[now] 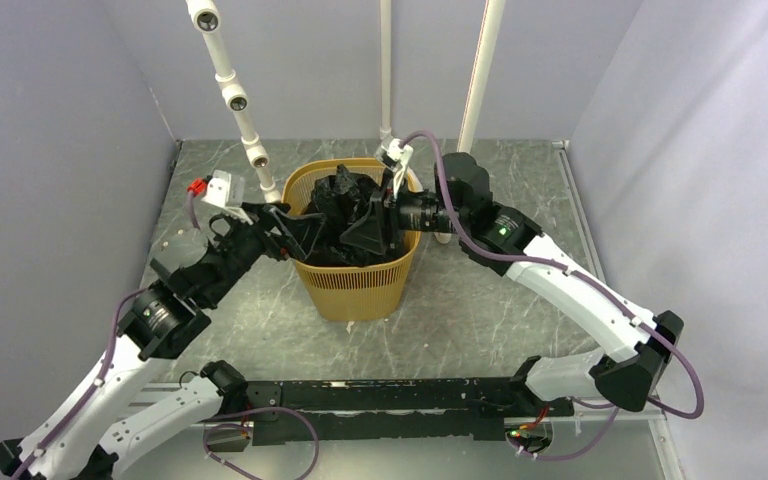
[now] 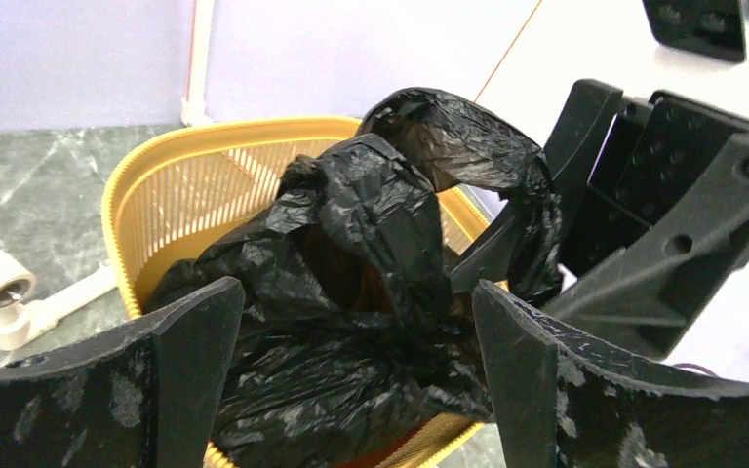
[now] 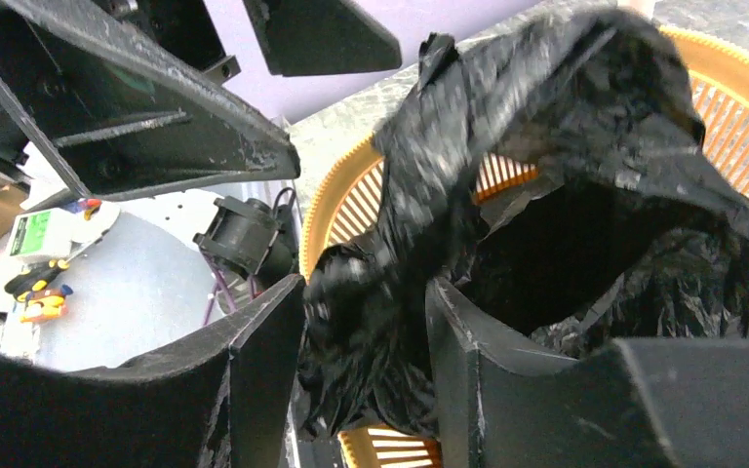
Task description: Put the trash bags into the trash bin
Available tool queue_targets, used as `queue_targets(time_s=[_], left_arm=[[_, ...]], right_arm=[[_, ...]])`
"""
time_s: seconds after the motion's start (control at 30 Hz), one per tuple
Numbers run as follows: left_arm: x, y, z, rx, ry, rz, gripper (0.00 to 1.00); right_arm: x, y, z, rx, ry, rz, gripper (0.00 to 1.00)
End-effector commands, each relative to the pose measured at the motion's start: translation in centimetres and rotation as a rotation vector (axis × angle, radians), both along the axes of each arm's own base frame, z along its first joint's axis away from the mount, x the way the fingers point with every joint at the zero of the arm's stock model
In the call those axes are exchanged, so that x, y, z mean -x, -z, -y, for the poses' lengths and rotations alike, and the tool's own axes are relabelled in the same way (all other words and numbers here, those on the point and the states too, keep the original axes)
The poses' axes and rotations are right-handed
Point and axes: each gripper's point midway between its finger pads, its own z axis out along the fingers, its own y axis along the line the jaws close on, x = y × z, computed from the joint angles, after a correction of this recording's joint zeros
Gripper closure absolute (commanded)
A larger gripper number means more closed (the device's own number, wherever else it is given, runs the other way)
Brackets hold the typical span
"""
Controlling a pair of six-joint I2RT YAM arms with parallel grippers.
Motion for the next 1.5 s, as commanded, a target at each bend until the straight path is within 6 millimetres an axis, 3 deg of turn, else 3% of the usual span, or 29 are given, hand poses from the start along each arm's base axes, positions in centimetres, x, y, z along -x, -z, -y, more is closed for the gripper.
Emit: queue_targets(time_s=[0.0, 0.13, 0.3, 0.43, 0.5, 0.67, 0.8, 0.93, 1.07, 1.13, 1.2, 1.27, 1.37, 1.47], left_arm=[[0.2, -3.0, 1.9, 0.085, 0.081, 0.016, 0.07], [0.0, -2.8, 3.5, 0.072, 0.140, -0.011, 0.07], [-0.9, -2.3, 3.9, 0.076, 0.128, -0.030, 0.07], [-1.3, -1.9, 3.9, 0.074, 0.114, -0.030, 0.08], [-1.7, -2.0, 3.7, 0.077, 0.092, -0.028, 0.10], [-3.3, -1.2, 2.6, 0.124, -0.025, -0.078, 0.16], [-4.4, -0.5, 2.4, 0.131, -0.075, -0.090, 0.15], [-4.9, -0.7, 2.8, 0.111, -0.075, -0.075, 0.21], [-5.4, -1.4, 3.4, 0.084, -0.055, -0.045, 0.36], [-5.7, -0.9, 3.3, 0.063, -0.077, -0.102, 0.47], [-5.0, -0.5, 3.2, 0.033, -0.072, -0.181, 0.51], [-4.7, -0.4, 3.3, 0.041, -0.062, -0.205, 0.59], [-4.3, -0.6, 3.6, 0.069, -0.030, -0.183, 0.78], [-3.3, -1.1, 4.3, 0.082, 0.039, -0.152, 0.88]], right_arm=[[0.4, -2.7, 0.4, -0.148, 0.027, 0.039, 0.43], [0.1, -2.2, 1.2, -0.152, 0.079, 0.038, 0.36], [0.1, -2.2, 1.8, -0.166, 0.112, 0.037, 0.38], [0.8, -3.1, 2.1, -0.191, 0.091, 0.050, 0.44], [0.9, -3.4, 2.2, -0.206, 0.091, 0.062, 0.52], [0.4, -3.1, 2.3, -0.167, 0.115, 0.047, 0.65], [0.6, -3.4, 2.3, -0.177, 0.116, 0.032, 0.56], [0.9, -4.5, 2.4, -0.218, 0.107, 0.034, 0.44], [-0.3, -6.3, 2.8, -0.231, 0.181, 0.046, 0.28], [-1.7, -7.3, 3.0, -0.247, 0.261, 0.042, 0.20], [-2.2, -7.3, 3.4, -0.208, 0.300, 0.003, 0.14], [-2.2, -7.0, 3.9, -0.170, 0.318, 0.000, 0.13], [-2.9, -8.8, 5.1, -0.204, 0.406, -0.025, 0.13], [-3.1, -9.9, 6.5, -0.255, 0.474, -0.026, 0.24]])
